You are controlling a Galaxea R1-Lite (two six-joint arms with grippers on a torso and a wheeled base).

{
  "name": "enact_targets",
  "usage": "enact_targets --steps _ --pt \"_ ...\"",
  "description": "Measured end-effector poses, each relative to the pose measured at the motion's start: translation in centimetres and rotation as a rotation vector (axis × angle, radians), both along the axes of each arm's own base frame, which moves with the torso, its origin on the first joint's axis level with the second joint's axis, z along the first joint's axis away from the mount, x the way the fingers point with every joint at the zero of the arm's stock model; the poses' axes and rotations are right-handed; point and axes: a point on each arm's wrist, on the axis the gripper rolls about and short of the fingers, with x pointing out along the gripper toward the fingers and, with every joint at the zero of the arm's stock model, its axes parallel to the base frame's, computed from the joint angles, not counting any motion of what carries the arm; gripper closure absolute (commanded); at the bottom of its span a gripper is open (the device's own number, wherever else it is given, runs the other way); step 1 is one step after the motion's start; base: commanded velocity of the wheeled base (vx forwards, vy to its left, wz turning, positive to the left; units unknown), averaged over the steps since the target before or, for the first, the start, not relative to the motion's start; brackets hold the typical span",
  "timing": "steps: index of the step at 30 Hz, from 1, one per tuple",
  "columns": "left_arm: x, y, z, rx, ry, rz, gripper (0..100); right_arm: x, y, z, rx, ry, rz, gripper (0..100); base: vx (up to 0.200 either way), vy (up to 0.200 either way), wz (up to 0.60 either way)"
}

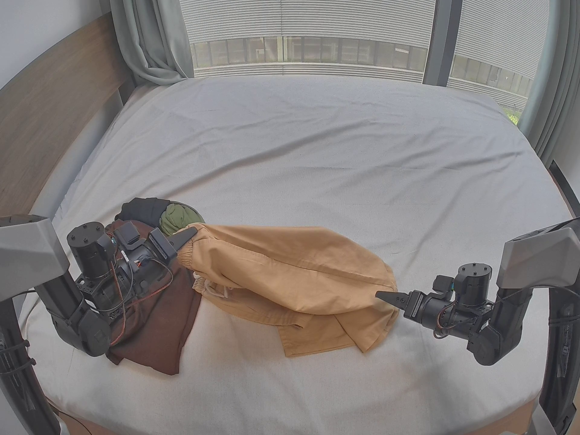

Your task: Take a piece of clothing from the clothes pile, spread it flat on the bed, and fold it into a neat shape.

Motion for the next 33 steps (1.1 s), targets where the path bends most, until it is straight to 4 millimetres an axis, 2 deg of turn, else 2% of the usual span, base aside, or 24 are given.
enact_targets --steps 17,28,33 --pt "0.0 0.0 0.0 0.001 -0.002 -0.001 100 3.0 0.7 -1.8 0.022 -0.031 -0.008 0 0.0 0.0 0.0" --pt "0.0 0.0 0.0 0.001 -0.002 -0.003 100 3.8 1.2 -1.3 0.14 -0.055 0.01 0 0.0 0.0 0.0" --pt "0.0 0.0 0.0 0.001 -0.002 -0.001 100 3.5 1.1 -1.3 0.174 -0.041 0.03 0 0.0 0.0 0.0"
